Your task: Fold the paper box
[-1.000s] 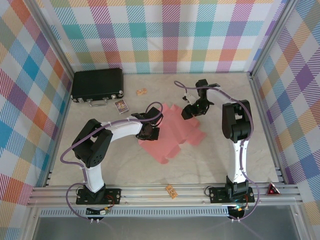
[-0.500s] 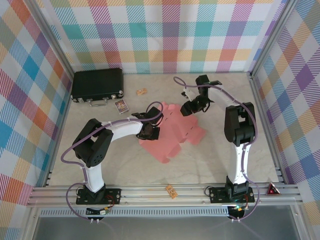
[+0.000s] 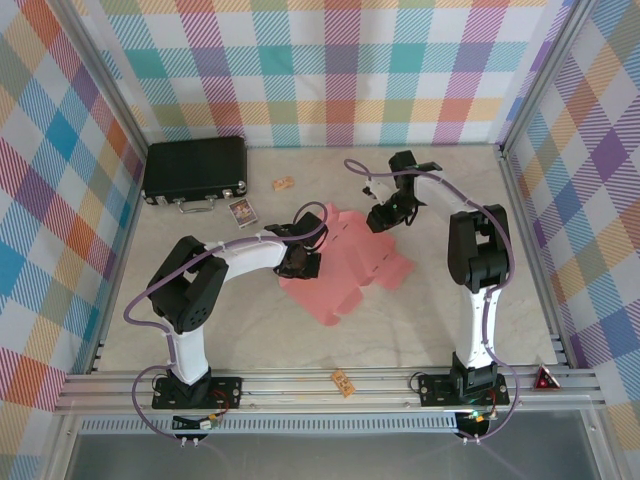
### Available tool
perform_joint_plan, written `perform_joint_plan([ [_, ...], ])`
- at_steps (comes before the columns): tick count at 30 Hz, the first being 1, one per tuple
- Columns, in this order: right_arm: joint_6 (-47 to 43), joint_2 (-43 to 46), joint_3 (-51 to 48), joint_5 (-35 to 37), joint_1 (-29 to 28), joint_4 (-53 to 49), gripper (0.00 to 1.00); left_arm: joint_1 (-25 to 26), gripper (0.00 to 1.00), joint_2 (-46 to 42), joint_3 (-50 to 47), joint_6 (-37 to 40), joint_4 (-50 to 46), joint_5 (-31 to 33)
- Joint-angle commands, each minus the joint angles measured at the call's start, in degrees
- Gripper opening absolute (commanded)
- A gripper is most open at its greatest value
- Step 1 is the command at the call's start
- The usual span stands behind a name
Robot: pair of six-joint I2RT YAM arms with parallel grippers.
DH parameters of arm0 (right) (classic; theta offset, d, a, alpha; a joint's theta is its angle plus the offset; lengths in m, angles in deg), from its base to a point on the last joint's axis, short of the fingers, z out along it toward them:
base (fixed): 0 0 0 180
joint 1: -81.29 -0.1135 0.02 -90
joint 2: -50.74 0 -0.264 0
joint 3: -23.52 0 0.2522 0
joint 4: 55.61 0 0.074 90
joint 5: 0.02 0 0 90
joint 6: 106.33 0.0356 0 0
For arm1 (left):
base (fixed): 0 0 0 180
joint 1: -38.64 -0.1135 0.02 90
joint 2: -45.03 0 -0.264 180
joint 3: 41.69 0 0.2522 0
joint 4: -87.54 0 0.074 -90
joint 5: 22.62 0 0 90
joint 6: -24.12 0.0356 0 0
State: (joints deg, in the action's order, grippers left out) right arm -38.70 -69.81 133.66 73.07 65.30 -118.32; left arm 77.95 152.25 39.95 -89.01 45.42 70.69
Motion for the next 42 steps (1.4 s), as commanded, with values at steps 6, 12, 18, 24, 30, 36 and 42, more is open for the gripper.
perform_joint_plan([
  [6, -1.87, 0.15, -1.01, 3.12, -1.14, 1.17, 0.19, 0.31, 0.0, 2.81, -0.6, -0.8, -1.38, -0.96],
  [12, -3.2, 2.9, -2.78, 5.34, -2.08, 3.78, 0.05, 0.33, 0.0, 2.82, -0.57, -1.6, -0.13, -1.82],
  [18, -5.53, 7.2, -5.87, 7.93, -3.84, 7.74, 0.0, 0.33, 0.0, 3.8, 0.18, -4.8, 2.93, -3.22],
  [24, -7.02, 10.95, -9.3, 13.49, -6.25, 12.7, 0.0, 0.28, 0.0, 5.55, 1.84, -8.56, 7.18, -4.19],
  [30, -9.92, 14.58, -15.2, 20.42, -9.46, 21.62, 0.0, 0.2, 0.0, 6.94, 3.74, -10.9, 10.99, -3.62],
  [36, -12.71, 18.23, -20.27, 23.66, -11.58, 29.57, 0.0, -0.61, 0.0, 7.83, 4.31, -12.84, 16.36, -3.43],
  [42, -16.25, 20.38, -24.94, 25.33, -12.91, 35.52, 0.0, -1.65, 0.0, 9.91, 4.9, -15.96, 21.3, -7.62],
])
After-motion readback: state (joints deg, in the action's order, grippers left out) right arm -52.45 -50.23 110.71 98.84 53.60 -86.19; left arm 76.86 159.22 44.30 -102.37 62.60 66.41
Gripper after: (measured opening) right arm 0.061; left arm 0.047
